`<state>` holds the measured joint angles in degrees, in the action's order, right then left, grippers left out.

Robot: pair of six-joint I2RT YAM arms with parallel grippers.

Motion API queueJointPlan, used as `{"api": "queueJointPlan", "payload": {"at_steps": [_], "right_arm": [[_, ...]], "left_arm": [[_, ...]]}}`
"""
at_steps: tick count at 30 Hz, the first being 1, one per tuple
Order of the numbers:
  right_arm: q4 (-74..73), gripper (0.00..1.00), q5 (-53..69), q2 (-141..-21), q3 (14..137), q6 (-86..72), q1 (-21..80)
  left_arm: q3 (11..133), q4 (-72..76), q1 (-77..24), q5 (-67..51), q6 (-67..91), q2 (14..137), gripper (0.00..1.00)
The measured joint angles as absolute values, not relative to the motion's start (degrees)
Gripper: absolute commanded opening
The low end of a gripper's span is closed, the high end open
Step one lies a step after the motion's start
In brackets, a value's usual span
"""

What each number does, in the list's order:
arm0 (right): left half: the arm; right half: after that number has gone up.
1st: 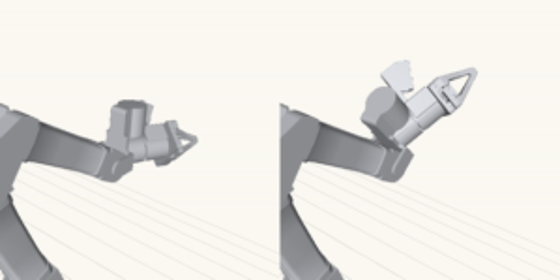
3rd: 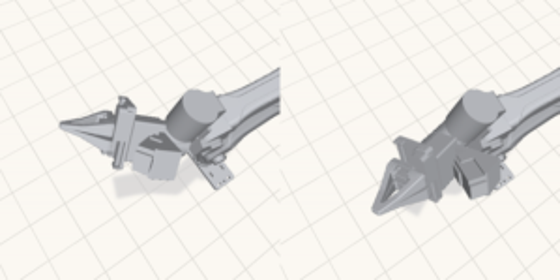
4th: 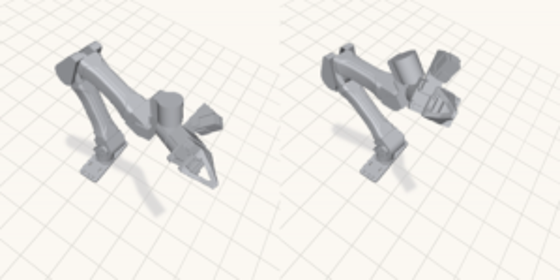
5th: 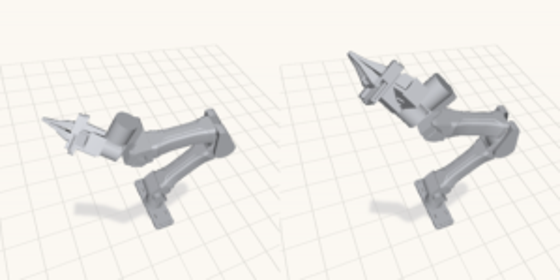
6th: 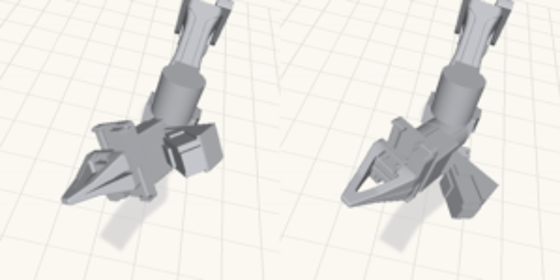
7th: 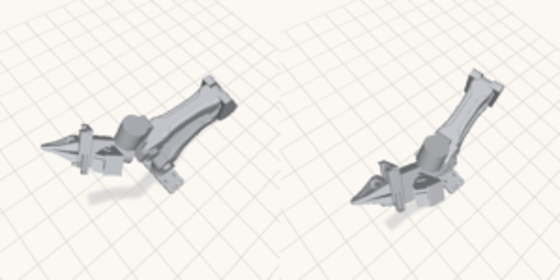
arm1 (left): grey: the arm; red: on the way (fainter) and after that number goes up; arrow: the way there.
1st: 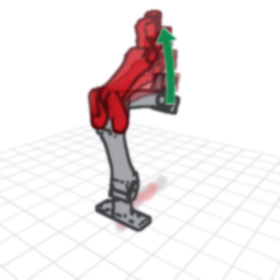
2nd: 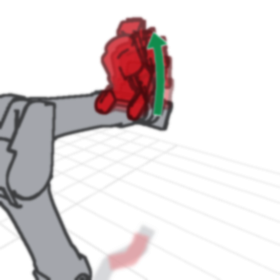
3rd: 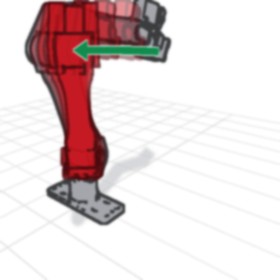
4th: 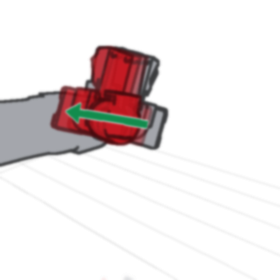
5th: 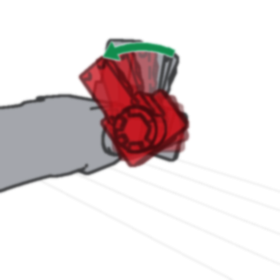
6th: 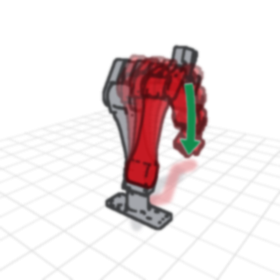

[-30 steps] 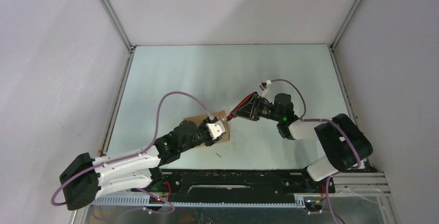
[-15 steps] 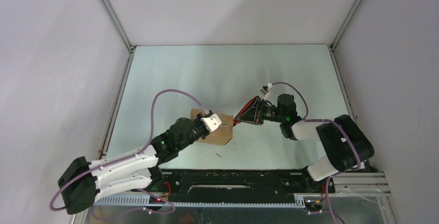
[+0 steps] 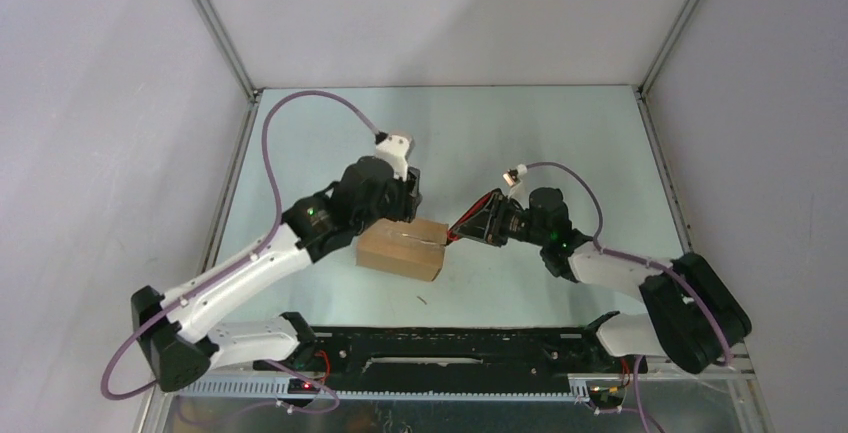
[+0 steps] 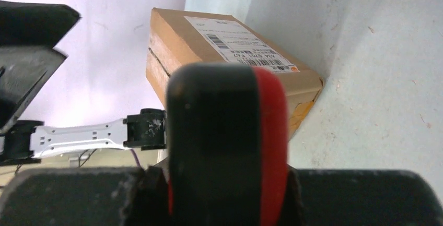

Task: Unpack the express box
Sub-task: Cut the express box at the center of the board.

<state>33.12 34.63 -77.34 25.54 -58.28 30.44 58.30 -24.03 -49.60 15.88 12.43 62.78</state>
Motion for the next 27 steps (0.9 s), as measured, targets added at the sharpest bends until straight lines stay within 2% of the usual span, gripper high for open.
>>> {"api": "queueJointPlan", "payload": {"at_steps": [2,4,6,9,17,27], "right_arm": [[31.22,0.0,31.0,-74.59,24.6,-58.43,31.73],[29.89,0.0,27.07,-71.81,23.62,-58.5,33.34],[29.28,0.0,24.01,-70.02,22.83,-58.65,34.57],[28.91,0.0,19.22,-67.09,21.21,-59.18,36.67],[28.49,0.0,6.28,-60.66,17.82,-59.7,44.18],[34.35,0.0,2.98,-64.03,17.8,-59.83,49.28]], "left_arm": [[62.33,-30.74,-48.31,16.47,21.37,65.43,0.65],[63.44,-38.06,-47.72,17.19,32.8,66.46,0.79],[63.02,-44.69,-47.72,17.23,42.63,66.04,0.82],[60.64,-49.41,-47.9,16.93,55.55,63.31,0.96],[55.16,-53.23,-50.13,16.36,77.87,57.1,0.98],[50.5,-49.45,-53.78,15.9,90.19,62.04,0.97]]}}
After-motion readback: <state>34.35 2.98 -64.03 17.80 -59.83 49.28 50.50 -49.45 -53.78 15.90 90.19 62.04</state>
